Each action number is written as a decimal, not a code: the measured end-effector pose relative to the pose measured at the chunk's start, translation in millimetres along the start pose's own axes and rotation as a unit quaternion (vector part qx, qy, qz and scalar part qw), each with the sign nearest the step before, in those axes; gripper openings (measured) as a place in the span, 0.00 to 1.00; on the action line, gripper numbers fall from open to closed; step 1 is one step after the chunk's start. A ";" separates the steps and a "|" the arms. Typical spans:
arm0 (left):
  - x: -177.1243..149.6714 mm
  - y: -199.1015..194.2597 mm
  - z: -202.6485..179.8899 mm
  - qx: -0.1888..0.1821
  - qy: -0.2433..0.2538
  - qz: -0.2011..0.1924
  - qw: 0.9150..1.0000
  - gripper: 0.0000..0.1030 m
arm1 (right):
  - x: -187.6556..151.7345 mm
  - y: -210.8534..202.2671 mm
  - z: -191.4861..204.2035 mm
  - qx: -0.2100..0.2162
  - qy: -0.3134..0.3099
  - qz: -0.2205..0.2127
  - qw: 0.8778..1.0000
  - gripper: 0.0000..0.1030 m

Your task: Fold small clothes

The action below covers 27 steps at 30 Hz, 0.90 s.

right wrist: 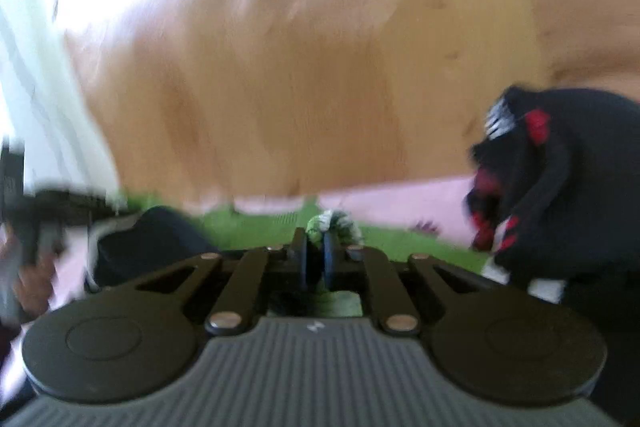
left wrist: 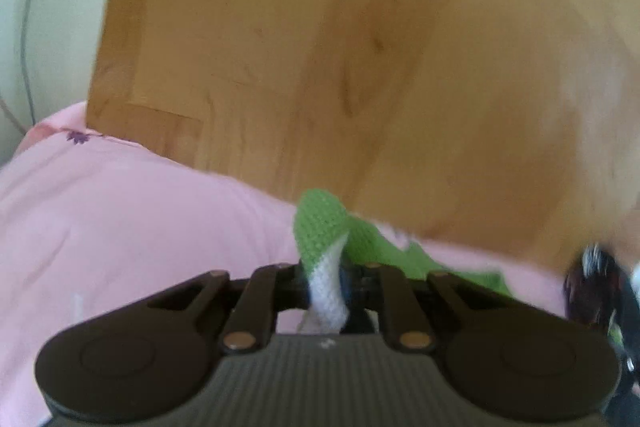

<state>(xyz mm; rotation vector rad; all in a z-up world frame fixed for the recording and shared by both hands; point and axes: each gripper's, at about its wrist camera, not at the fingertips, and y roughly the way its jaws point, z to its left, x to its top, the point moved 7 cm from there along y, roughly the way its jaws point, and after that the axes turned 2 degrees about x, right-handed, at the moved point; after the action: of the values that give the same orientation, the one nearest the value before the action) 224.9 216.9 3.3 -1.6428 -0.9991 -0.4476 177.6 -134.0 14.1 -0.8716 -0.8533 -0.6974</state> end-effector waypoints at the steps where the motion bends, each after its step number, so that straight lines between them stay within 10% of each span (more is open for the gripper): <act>1: -0.1 6.9 2.6 0.026 -0.001 0.001 1.000 0.42 | 1.5 1.5 -3.4 -0.021 0.011 0.001 1.000 0.18; 2: -3.7 16.5 6.6 0.085 0.006 0.011 0.996 0.79 | -0.1 7.6 -9.0 -0.051 0.015 0.011 0.998 0.32; 3: -8.2 25.2 8.3 0.116 0.015 0.021 0.993 0.88 | -2.6 15.1 -13.6 -0.072 0.014 0.026 0.997 0.43; 7: -24.8 42.1 12.1 0.091 -0.001 0.050 0.995 0.90 | -7.8 15.3 -20.0 -0.038 0.021 0.025 0.999 0.49; 11: -27.1 36.7 20.1 0.081 -0.017 0.050 0.995 0.92 | -13.9 11.2 1.4 0.035 -0.067 0.020 0.997 0.77; 16: -31.2 33.0 17.0 0.060 -0.018 0.052 0.997 0.92 | -18.7 44.2 5.7 -0.027 -0.197 0.051 0.979 0.79; 19: -37.9 31.4 13.2 0.050 -0.014 0.057 0.997 0.79 | -19.5 54.6 -22.4 -0.023 -0.116 0.093 0.989 0.79; 20: -41.4 32.1 11.3 0.046 -0.011 0.060 0.997 0.53 | -22.0 54.3 -29.4 -0.007 -0.083 0.105 0.991 0.69; 21: -44.4 33.3 9.0 0.043 -0.006 0.065 0.997 0.38 | -23.0 53.4 -33.2 0.014 -0.049 0.112 0.992 0.22; 22: -46.7 35.0 6.5 0.041 -0.002 0.070 0.997 0.15 | -22.4 48.1 -31.9 0.033 -0.029 0.116 0.992 0.14; 27: -45.4 40.1 7.3 0.064 -0.004 0.053 0.997 0.13 | 17.6 -8.5 -1.2 0.223 0.095 0.083 0.967 0.12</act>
<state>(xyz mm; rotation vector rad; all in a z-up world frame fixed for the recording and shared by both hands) 229.3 205.0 -56.4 -1.5742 -0.9225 -0.2994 179.8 -142.1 31.8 -0.4561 -0.7163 -0.4087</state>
